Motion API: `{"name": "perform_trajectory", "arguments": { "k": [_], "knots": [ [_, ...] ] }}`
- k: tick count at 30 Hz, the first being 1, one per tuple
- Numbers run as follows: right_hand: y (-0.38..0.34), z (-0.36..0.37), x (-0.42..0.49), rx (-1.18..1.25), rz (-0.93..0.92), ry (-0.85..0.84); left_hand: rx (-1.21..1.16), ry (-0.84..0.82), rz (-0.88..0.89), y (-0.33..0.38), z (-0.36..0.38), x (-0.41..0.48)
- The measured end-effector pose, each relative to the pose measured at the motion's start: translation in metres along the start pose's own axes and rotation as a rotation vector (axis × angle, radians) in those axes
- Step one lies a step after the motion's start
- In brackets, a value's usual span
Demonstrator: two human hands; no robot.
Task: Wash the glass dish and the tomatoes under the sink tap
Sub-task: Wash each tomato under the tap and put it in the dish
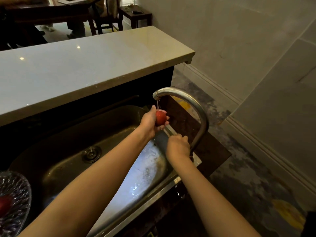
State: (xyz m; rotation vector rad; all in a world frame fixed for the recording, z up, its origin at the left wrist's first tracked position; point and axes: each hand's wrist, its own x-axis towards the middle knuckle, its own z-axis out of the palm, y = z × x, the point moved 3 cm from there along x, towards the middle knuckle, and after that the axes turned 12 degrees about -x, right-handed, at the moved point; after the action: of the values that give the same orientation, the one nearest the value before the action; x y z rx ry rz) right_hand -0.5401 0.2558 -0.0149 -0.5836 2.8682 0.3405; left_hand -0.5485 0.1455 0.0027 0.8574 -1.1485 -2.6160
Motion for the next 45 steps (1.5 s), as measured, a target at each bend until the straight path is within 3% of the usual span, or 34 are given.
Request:
{"name": "perform_trajectory", "arguments": {
  "k": [7,13,20,25,30,36,45],
  "knots": [
    [-0.004,0.008,-0.010,0.095,-0.011,-0.054,0.100,-0.103,0.070,0.004,0.001,0.000],
    [0.004,0.002,-0.018,0.270,0.072,0.027,-0.020,-0.123,-0.023,0.000,0.003,-0.003],
    [0.011,-0.003,-0.025,0.245,-0.014,0.072,-0.061,-0.137,-0.137,-0.006,0.007,-0.014],
    [0.007,-0.012,-0.035,0.029,-0.149,0.036,0.267,-0.141,0.039,0.002,-0.004,-0.025],
    [0.008,-0.031,-0.029,0.165,-0.101,0.001,0.660,-0.075,0.140,0.019,-0.036,-0.046],
    [-0.055,-0.053,-0.020,0.600,-0.489,-0.019,0.910,0.041,0.278,0.056,-0.091,-0.076],
    [-0.195,-0.056,-0.059,0.700,-0.871,-0.025,0.708,0.468,0.274,0.090,-0.214,-0.155]
  ]
}}
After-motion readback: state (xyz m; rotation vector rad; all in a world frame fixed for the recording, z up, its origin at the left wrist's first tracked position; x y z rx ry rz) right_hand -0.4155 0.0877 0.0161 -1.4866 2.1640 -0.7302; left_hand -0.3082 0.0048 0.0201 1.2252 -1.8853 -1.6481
